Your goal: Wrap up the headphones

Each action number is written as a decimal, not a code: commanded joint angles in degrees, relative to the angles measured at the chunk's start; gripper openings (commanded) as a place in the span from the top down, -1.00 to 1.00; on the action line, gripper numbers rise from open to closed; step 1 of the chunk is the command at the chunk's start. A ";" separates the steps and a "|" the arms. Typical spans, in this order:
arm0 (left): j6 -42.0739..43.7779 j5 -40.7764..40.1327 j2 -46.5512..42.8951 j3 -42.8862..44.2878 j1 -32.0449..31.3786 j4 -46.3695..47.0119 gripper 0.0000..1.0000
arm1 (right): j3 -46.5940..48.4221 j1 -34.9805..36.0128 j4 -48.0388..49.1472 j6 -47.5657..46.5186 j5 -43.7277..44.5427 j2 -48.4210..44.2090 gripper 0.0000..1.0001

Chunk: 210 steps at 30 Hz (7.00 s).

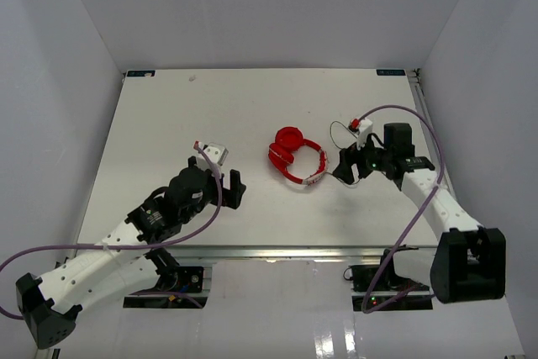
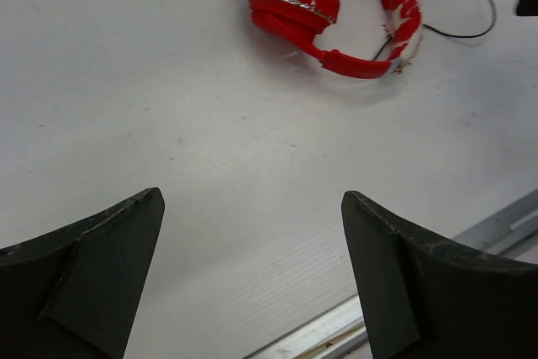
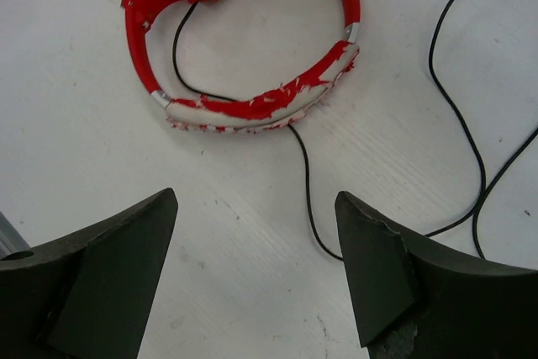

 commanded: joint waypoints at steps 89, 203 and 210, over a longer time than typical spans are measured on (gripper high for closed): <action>8.87 12.83 30.98 -14.31 -15.24 78.02 -0.96 | 34.70 -6.59 -13.27 12.86 -19.88 -6.81 0.85; 8.40 27.79 35.28 30.83 7.91 4.85 1.00 | 26.03 -11.25 -40.81 -27.69 -15.35 -23.61 0.85; 2.56 26.35 45.52 53.38 7.67 -14.57 1.00 | 19.53 -10.87 -29.42 -21.65 -5.03 -24.97 0.85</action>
